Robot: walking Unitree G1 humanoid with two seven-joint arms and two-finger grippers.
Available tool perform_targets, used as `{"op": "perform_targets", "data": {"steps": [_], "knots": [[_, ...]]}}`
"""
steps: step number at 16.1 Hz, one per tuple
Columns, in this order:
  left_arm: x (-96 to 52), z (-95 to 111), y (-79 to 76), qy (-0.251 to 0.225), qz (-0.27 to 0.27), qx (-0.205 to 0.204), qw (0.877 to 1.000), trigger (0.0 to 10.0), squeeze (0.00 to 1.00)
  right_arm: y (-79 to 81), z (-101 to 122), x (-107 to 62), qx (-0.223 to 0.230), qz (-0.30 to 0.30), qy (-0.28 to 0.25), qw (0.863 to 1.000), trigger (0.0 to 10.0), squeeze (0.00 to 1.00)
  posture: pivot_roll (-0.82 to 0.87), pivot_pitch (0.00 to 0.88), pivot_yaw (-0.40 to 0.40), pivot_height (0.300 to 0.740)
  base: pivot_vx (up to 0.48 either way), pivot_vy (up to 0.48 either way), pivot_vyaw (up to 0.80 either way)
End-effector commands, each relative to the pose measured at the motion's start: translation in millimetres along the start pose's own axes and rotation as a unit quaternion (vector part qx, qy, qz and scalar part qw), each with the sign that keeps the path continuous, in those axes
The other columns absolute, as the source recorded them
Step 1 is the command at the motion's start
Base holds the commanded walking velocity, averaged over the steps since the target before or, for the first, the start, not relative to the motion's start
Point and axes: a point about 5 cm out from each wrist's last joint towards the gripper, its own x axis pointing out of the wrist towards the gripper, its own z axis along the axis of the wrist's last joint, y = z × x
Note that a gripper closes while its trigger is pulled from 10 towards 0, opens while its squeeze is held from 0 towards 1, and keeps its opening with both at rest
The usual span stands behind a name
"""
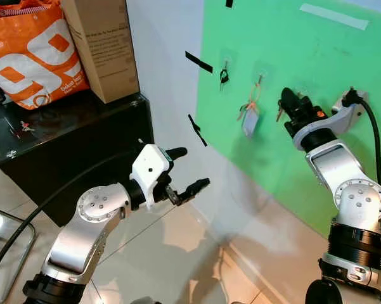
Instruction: Hang keys on a hook
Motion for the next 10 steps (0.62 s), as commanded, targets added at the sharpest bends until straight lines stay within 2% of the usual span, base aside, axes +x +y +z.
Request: {"op": "perform_targets", "data": {"steps": [1, 10], "knots": [[-3.5, 1.8, 0.3, 0.001, -0.003, 0.001, 1.0, 10.0, 0.0, 0.9, 3.8, 1.1, 0.001, -0.004, -0.011, 1.0, 10.0, 0.0, -0.06, 0.0, -0.022, 0.74, 0.0, 0.0, 0.0], [-11.1, 1.4, 3.5, 0.012, -0.006, 0.001, 1.0, 10.0, 0.0, -8.3, 10.8, 0.5, 0.015, -0.032, -0.025, 0.999, 10.0, 0.0, -0.06, 0.0, -0.021, 0.74, 0.0, 0.0, 0.0]]}}
